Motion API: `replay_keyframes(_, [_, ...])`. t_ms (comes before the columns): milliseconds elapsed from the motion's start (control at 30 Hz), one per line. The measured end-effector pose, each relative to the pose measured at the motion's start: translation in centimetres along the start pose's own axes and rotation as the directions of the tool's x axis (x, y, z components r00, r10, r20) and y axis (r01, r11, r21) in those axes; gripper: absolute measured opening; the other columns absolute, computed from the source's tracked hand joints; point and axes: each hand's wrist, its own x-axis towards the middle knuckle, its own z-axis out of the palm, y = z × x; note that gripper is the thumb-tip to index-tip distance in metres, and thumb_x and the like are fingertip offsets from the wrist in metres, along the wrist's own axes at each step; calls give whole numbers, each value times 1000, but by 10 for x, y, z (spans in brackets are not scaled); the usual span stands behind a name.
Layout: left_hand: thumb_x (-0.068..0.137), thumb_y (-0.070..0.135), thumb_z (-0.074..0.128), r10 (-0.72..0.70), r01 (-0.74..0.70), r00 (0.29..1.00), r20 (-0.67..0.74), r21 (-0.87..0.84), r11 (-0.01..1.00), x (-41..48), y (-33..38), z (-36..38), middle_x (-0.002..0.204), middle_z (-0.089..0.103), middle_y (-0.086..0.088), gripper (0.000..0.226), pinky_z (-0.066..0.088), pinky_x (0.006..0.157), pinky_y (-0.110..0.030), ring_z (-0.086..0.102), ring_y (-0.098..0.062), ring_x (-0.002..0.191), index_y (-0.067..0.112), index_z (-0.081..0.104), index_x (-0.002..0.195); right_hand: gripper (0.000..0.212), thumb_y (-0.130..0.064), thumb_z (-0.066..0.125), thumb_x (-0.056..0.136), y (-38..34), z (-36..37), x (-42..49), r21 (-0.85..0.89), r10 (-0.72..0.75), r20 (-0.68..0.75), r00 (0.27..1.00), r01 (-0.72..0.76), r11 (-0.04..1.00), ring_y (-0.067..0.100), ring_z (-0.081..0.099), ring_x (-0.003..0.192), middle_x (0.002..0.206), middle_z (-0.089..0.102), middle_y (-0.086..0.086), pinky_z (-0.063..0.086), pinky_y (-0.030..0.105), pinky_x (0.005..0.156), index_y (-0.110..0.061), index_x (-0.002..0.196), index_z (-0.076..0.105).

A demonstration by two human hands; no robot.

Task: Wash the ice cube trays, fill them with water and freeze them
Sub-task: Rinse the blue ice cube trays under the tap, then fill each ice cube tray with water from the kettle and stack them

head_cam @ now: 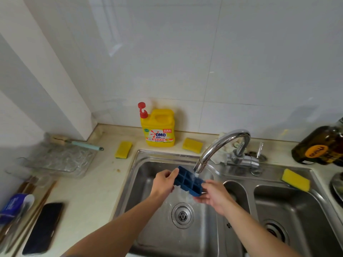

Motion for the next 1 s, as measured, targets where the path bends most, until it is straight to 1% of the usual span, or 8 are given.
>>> replay_keyframes(233, [105,34,49,87,-90,994,59,36,995,-2,-6,-1,102,72,2,25,57,68,-21,70,-11,90,21,65,117,25,-2,54,101,-18,1,-1,1,-142,-84,986,142,990,29,75,93,103,74,10,64,46,80,-21,102,70])
replay_keyframes(400, [109,31,40,-125,167,975,181,-238,957,4,-13,21,105,76,-3,28,61,74,-32,74,-15,95,22,66,114,29,-7,57,101,-29,-8,-16,-191,-334,-86,939,313,930,20,74,89,102,75,2,62,32,69,-34,98,68])
replay_keyframes(500, [110,34,36,-175,262,942,286,-299,918,7,-16,44,111,76,-8,37,58,74,-34,73,-21,99,16,67,120,19,-13,59,101,-28,-21,-21,-365,-438,-96,894,378,851,14,71,89,103,73,-2,62,34,73,-28,109,67])
replay_keyframes(633, [106,56,28,-200,391,876,440,-403,827,12,-10,68,118,74,-12,58,57,85,-40,69,-29,110,15,63,126,24,-10,57,101,-29,-46,-24,-429,-470,-144,871,373,823,6,70,83,98,71,-9,59,26,73,-31,107,67])
replay_keyframes(700, [99,70,24,-229,474,819,526,-397,786,17,-3,73,120,72,-14,73,56,89,-43,66,-32,114,17,66,125,26,-8,56,101,-28,-57,-24,-429,-462,-159,873,360,828,8,71,91,101,72,-10,62,37,83,-30,110,68])
replay_keyframes(800, [97,62,40,-246,523,741,625,-308,794,24,7,77,114,74,-15,62,55,92,-44,70,-30,100,15,76,114,27,-12,55,103,-25,-72,-21,-417,-427,-131,895,341,842,11,72,95,105,73,-7,62,43,85,-34,107,68])
replay_keyframes(900, [100,49,45,-325,599,691,646,-259,758,29,10,80,102,72,-20,52,59,67,-35,69,-28,79,8,67,124,21,-21,58,102,-23,-82,-11,-417,-383,-123,915,303,857,12,72,98,115,72,-2,62,44,88,-26,122,66])
replay_keyframes(1000, [103,42,45,-396,583,746,536,-236,778,35,4,81,94,76,-19,44,57,59,-32,72,-29,71,7,63,122,50,-40,60,99,-30,-95,2,-547,-398,-235,887,217,808,13,63,114,134,61,-2,53,37,98,-20,143,50])
